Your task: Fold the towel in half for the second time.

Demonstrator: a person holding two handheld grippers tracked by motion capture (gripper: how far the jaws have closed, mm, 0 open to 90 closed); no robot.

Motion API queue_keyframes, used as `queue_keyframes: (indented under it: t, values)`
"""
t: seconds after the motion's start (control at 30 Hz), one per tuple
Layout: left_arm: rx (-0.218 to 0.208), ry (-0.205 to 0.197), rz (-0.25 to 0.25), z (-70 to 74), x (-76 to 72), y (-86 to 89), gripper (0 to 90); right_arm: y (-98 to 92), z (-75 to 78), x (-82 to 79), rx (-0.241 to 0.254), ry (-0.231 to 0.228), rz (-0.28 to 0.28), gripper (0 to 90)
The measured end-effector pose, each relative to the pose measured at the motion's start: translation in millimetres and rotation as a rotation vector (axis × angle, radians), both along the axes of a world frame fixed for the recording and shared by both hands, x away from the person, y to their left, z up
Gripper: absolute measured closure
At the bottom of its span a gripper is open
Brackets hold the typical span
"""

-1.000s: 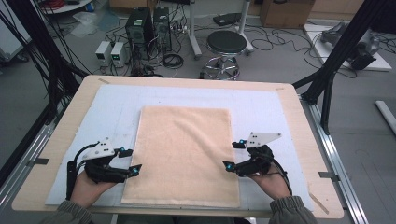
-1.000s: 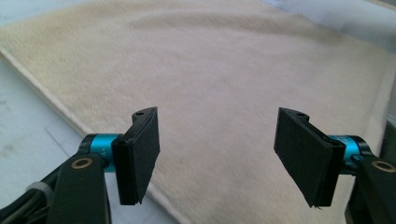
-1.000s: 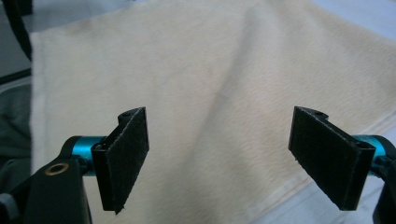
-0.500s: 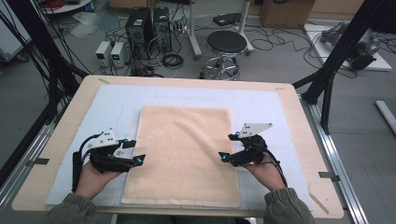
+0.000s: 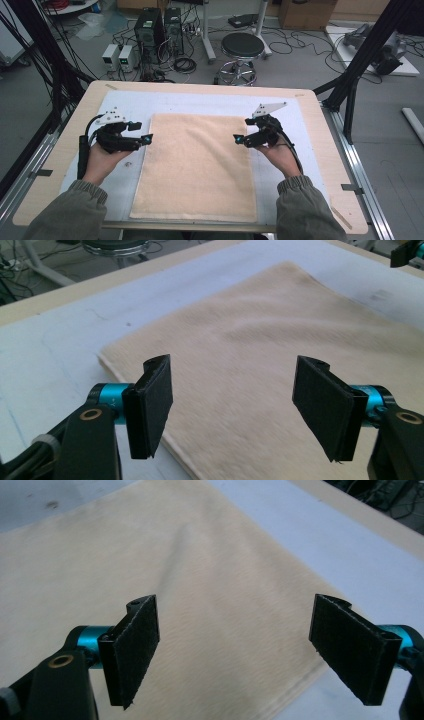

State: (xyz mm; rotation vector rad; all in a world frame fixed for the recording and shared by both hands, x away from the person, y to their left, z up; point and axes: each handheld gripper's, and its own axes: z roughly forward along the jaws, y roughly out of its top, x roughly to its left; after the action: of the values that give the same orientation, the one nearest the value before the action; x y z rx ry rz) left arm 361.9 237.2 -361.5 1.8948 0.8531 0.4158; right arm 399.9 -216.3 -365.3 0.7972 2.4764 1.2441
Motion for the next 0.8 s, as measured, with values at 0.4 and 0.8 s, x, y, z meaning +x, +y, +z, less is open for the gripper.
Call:
queue_keyframes:
  t: [0.4, 0.8]
  values:
    - [0.029, 0.051, 0.159, -21.9, 59.3, 0.3, 41.2, -11.3, -20.8, 55.7, -0.014, 0.046, -0.129, 22.5]
    - [0.088, 0.102, 0.21, -65.1, 84.8, -9.9, 47.2, -9.1, -60.5, 75.5, -0.057, 0.118, -0.179, 26.0]
